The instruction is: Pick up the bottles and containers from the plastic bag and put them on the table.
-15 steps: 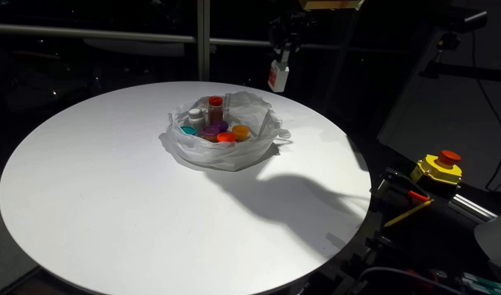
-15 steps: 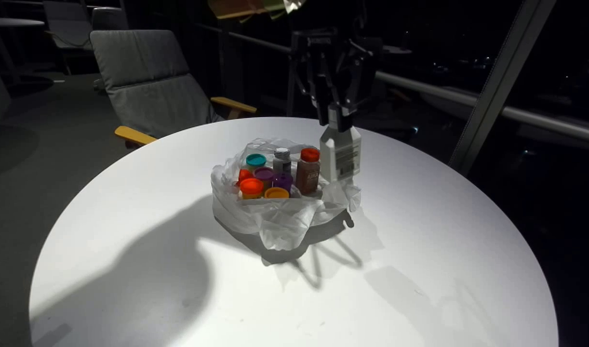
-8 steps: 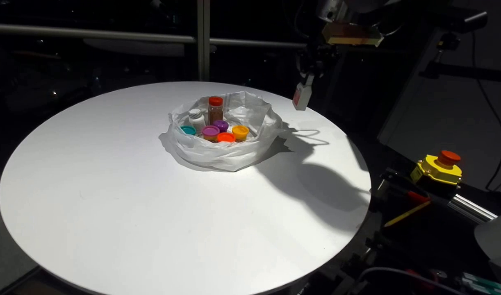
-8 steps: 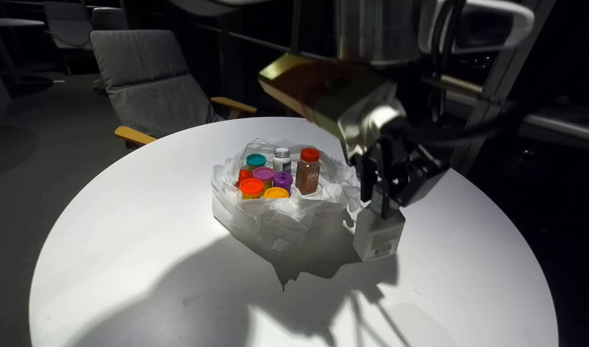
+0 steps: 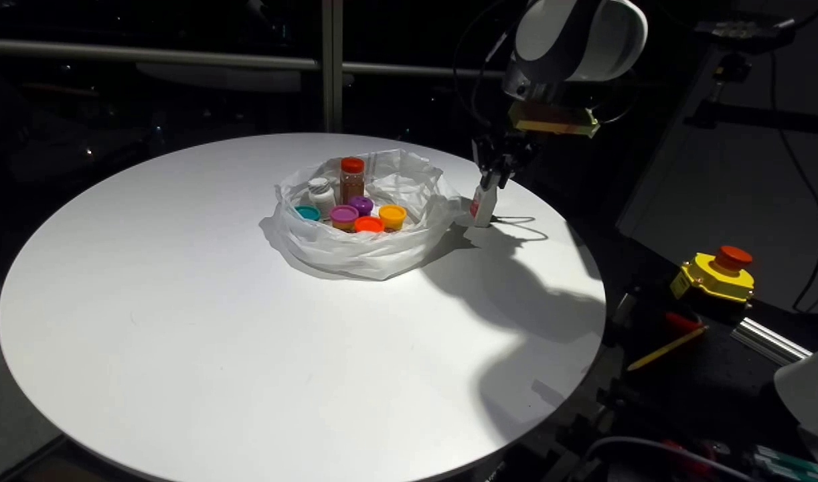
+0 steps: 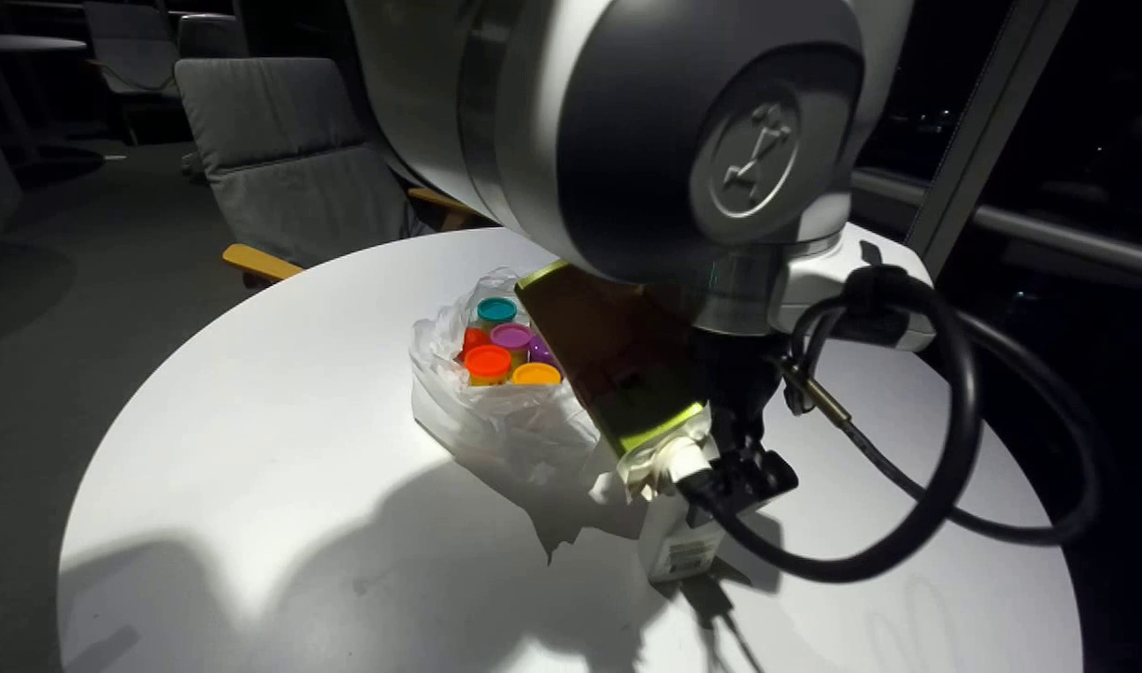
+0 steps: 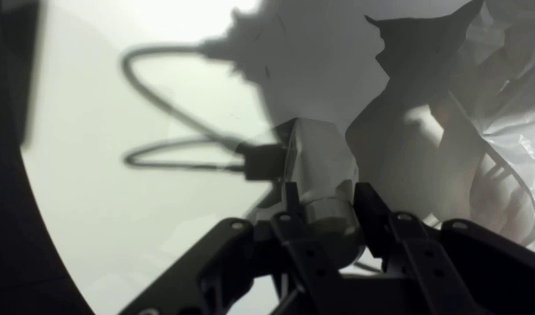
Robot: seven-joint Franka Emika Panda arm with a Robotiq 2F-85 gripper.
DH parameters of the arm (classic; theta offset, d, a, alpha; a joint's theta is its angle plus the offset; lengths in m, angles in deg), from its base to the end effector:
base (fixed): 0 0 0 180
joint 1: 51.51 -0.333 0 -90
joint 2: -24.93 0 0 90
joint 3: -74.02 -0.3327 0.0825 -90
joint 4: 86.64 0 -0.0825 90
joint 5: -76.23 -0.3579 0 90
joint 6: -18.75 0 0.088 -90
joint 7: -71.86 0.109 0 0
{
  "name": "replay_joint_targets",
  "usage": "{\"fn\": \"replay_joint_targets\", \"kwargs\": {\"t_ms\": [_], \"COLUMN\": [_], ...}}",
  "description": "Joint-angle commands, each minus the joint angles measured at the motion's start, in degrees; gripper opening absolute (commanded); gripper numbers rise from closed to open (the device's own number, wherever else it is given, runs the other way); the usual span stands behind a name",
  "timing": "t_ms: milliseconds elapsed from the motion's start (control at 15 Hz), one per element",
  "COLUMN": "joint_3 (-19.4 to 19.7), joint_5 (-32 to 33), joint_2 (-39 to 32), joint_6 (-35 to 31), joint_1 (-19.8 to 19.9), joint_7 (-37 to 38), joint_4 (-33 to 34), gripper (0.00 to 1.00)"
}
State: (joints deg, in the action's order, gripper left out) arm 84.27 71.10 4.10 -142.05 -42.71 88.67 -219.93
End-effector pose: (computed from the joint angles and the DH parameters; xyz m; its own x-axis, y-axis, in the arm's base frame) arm 0.4961 -0.1761 0.2338 0.7624 -0.6346 0.1265 -0.6383 -0.7696 -0.0135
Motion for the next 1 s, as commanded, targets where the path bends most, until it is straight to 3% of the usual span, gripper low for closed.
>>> {"fn": "replay_joint_targets", "kwargs": {"t_ms": [0, 267, 400, 600, 933], "joint_3": [1.20, 10.39, 11.30, 6.61, -2.32], "joint_5": [0.23, 12.24, 17.10, 19.36, 14.06], "joint_2": [0.84, 7.40, 9.78, 10.07, 0.55], "joint_6": [-1.56, -2.54, 0.62, 6.15, 11.72], "joint_1": [-1.21, -10.73, -13.96, -15.51, -15.76], "joint_7": [-0.73, 8.44, 12.00, 13.89, 12.88], "joint_4": [0.63, -1.85, -0.54, 3.41, 14.68], "gripper": [0.62, 0.91, 1.00, 1.00, 1.00]}}
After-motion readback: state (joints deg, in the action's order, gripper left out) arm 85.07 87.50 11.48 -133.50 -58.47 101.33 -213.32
